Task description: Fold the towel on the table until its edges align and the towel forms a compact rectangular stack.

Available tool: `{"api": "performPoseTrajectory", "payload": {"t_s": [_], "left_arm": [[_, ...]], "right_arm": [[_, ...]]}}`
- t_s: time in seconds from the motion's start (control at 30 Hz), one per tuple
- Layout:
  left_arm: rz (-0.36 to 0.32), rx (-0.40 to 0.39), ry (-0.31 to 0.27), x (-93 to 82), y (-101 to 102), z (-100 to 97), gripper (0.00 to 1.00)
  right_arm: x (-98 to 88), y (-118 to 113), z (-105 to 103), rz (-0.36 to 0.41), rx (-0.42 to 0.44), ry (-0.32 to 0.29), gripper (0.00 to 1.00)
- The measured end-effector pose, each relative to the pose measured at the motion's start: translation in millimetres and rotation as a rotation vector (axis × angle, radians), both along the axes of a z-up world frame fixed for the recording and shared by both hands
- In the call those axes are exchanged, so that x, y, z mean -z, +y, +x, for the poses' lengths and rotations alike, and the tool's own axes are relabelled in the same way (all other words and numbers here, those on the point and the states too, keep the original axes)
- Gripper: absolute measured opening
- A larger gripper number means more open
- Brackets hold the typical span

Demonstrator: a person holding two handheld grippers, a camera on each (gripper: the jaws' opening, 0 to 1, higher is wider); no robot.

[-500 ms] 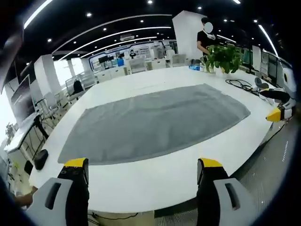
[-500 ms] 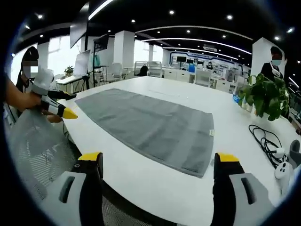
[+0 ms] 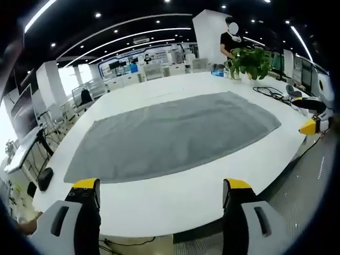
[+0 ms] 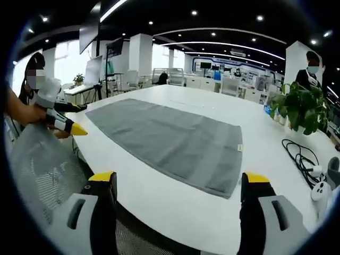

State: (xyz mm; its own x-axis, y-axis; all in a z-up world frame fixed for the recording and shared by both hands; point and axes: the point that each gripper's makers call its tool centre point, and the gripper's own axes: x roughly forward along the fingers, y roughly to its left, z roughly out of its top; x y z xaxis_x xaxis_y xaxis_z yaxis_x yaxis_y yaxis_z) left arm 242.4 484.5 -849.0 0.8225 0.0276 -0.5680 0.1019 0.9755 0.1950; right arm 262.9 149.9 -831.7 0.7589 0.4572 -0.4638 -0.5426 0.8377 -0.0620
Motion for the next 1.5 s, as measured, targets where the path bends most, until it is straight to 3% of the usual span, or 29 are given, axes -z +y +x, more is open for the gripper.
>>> {"api": "performPoseTrajectory", "payload": {"t_s": [0.17,0.47,0.83,1.03,1.5], "left_arm": [[0.005,0.008,0.008,1.7,-1.1,2.3,0.98],[0.014,-0.004,0.007,1.3,2.0,3.4,0.99],[0.043,-0.009,0.019,1.4,4.0,0.7,0.99],[0.04,-0.032,-0.018,-6.7,4.0,0.4,0.99],[0.005,-0.046,-0.045,-12.8,4.8,0.8,0.99]], "right_arm": [[0.6,1.5,0.5,-0.013,-0.012,0.003,0.97],[-7.7,2.9,3.4,0.03,-0.001,-0.023,0.98],[-3.2,7.2,-3.2,0.045,-0.021,0.007,0.98],[-3.4,6.4,-1.2,0.041,-0.021,0.003,0.98],[-3.8,8.1,-3.1,0.059,-0.012,0.022,0.97]]}}
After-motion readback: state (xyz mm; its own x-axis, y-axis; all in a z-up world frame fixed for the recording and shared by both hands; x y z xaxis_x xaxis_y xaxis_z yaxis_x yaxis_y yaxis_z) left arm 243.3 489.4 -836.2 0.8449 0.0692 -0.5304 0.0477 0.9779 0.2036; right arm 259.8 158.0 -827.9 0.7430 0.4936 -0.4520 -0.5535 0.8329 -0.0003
